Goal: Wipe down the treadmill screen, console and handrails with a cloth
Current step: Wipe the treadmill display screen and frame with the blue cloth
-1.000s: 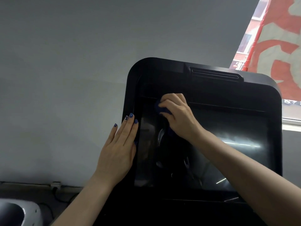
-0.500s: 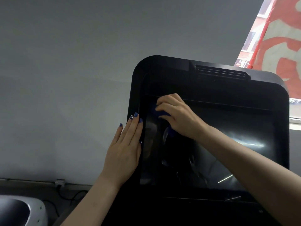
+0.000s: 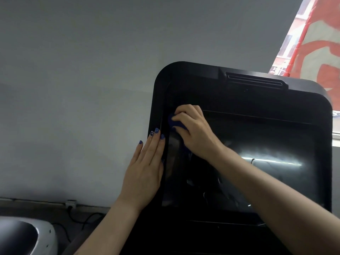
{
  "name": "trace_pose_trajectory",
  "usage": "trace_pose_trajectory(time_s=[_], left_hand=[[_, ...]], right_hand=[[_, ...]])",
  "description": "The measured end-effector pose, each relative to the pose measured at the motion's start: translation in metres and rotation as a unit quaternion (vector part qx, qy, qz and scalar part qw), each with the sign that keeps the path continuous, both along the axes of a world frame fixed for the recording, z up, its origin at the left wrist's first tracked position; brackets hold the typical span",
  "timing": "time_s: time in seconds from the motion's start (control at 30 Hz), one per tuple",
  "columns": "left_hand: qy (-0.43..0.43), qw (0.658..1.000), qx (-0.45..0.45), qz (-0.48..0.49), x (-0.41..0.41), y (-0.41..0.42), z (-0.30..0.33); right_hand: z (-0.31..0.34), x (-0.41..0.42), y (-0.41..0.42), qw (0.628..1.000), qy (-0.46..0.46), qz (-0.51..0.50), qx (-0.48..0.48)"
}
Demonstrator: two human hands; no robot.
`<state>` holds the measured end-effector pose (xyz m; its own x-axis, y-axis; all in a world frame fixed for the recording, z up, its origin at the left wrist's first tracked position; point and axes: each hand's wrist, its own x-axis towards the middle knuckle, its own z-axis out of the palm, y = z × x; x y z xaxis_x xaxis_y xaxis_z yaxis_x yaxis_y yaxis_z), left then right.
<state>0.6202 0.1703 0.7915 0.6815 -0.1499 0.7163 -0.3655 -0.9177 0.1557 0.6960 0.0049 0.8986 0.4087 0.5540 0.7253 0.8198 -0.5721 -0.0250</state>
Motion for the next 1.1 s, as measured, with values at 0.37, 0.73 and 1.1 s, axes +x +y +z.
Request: trace_pose_trajectory(time_s=[0.37,0.73,1.1], left_hand=[[0.001,1.000,-0.011,-0.007,-0.001,0.001,0.001],[-0.005,1.000,-0.016,-0.010,0.000,0.000,0.001],[-0.014,1.000,-0.015,-0.004,0.001,-0.001,0.000]], right_hand=[[-0.002,-0.005,-0.023,0.999,-0.014,0.012,-0.039],[-0.006,-0.010,-0.035,0.997,0.004,0.023,-0.072],[-0.012,-0.012,-0.045,0.998,0.014,0.026,-0.057]])
